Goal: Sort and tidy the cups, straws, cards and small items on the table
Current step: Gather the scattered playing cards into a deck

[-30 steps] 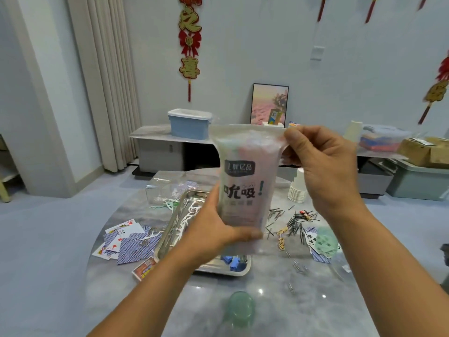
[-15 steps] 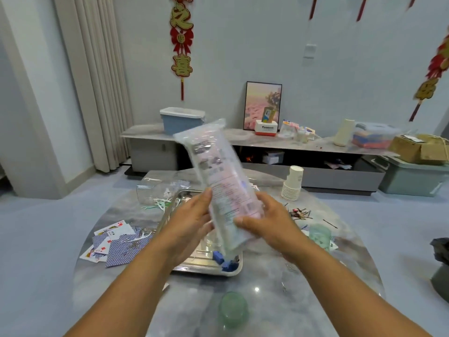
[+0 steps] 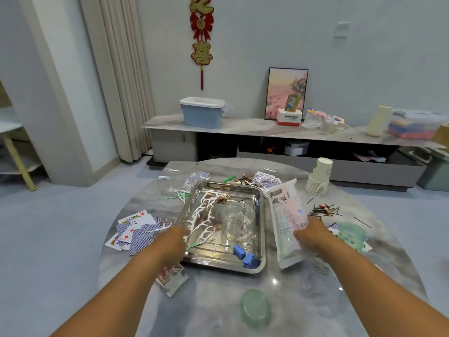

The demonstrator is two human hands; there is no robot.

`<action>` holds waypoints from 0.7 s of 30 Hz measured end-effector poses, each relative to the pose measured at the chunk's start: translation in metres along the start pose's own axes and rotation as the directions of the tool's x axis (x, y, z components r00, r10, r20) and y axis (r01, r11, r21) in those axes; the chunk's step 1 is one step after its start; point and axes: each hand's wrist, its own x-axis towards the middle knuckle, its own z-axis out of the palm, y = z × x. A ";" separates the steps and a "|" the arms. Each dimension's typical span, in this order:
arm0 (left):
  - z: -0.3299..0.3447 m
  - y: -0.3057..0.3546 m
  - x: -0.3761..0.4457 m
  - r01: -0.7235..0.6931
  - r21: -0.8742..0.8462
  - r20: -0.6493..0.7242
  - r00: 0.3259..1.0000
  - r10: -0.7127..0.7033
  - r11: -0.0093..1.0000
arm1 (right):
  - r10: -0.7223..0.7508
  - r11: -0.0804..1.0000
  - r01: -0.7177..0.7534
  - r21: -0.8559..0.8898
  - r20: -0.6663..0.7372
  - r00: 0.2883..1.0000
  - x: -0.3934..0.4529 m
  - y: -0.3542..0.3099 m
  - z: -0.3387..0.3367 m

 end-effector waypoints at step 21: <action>0.000 -0.003 -0.013 -0.200 0.198 0.289 0.947 0.138 0.960 | -0.496 0.796 0.517 -0.313 0.151 0.855 0.008 -0.042 0.106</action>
